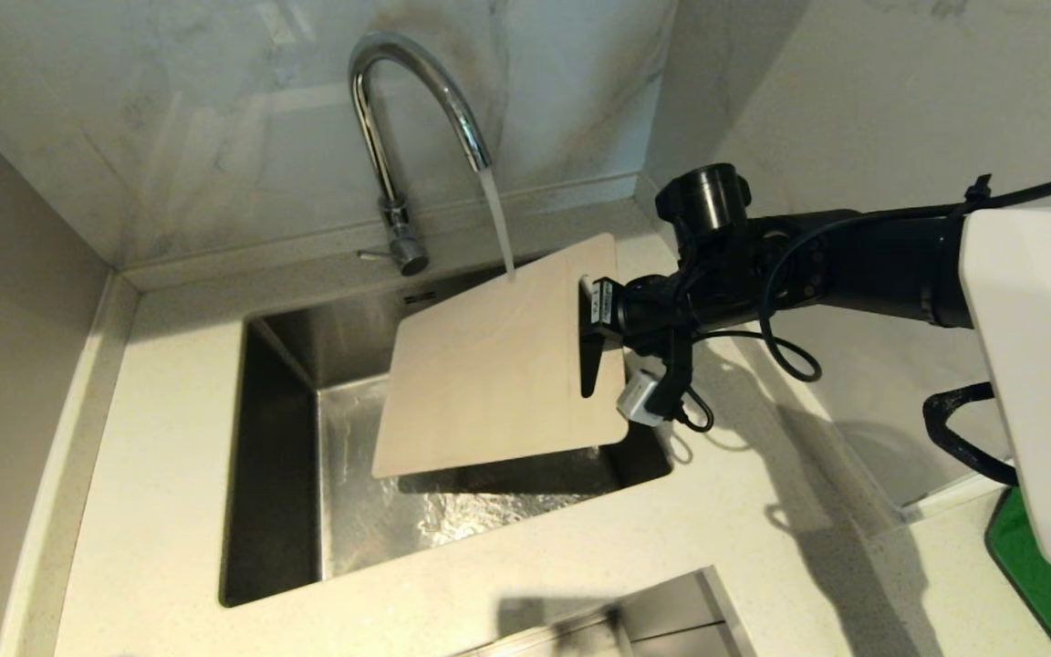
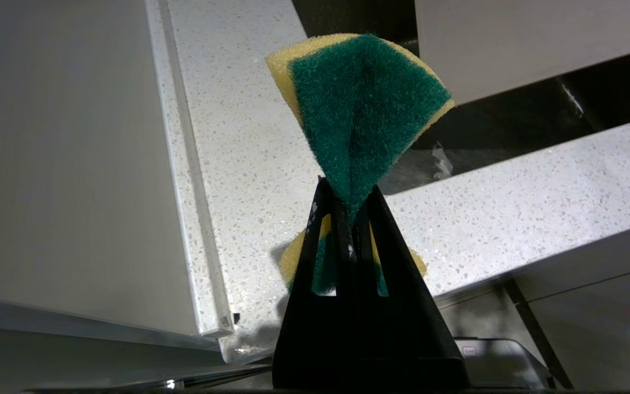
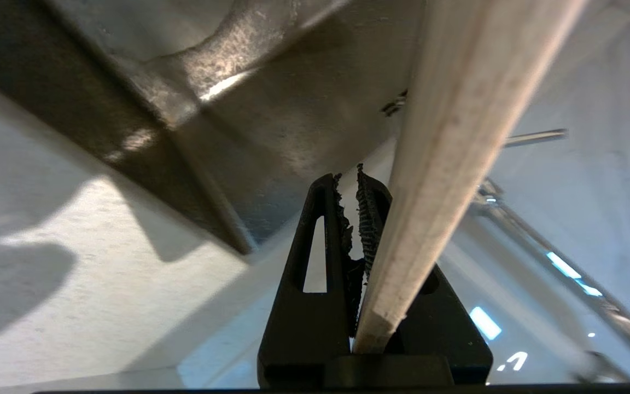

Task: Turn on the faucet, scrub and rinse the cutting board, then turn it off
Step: Scrub the cutting board underwater

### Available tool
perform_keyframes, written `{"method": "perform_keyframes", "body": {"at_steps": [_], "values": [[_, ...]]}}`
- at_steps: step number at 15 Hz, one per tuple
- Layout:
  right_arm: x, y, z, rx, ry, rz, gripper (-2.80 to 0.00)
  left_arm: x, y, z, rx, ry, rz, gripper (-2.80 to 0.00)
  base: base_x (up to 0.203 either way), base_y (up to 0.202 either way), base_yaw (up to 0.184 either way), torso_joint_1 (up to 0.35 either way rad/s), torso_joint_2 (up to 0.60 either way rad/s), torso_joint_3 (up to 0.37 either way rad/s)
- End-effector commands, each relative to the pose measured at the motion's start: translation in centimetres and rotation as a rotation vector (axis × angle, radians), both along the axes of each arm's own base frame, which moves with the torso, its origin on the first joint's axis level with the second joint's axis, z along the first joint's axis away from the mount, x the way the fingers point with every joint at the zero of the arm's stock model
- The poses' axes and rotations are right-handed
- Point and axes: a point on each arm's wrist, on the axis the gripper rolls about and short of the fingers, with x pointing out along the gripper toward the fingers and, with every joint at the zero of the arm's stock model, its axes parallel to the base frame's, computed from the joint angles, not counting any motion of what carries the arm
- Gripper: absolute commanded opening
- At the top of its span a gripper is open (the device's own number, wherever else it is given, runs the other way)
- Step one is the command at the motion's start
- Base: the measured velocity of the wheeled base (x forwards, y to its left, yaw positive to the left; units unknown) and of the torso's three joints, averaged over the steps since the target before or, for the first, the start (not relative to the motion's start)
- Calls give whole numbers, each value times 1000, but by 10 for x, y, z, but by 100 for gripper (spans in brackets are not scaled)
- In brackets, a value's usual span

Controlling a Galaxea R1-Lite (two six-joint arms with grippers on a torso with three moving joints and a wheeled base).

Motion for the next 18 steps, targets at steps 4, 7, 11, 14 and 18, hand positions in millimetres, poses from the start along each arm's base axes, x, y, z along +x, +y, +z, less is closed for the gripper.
{"method": "perform_keyframes", "body": {"at_steps": [4,7,11,14,18], "values": [[11,1,-11,-9,-8,7,-280,0,0,0,-1,2,1,-280,0,0,0,0,0,0],[14,1,-8,20,-46,26,-280,0,0,0,-1,2,1,-280,0,0,0,0,0,0],[17,3,-10,46,-52,60,-280,0,0,0,-1,2,1,-280,0,0,0,0,0,0],[18,4,-13,49,-43,67,-280,0,0,0,-1,2,1,-280,0,0,0,0,0,0],[19,6,-15,55,-38,78,-280,0,0,0,-1,2,1,-280,0,0,0,0,0,0]]}}
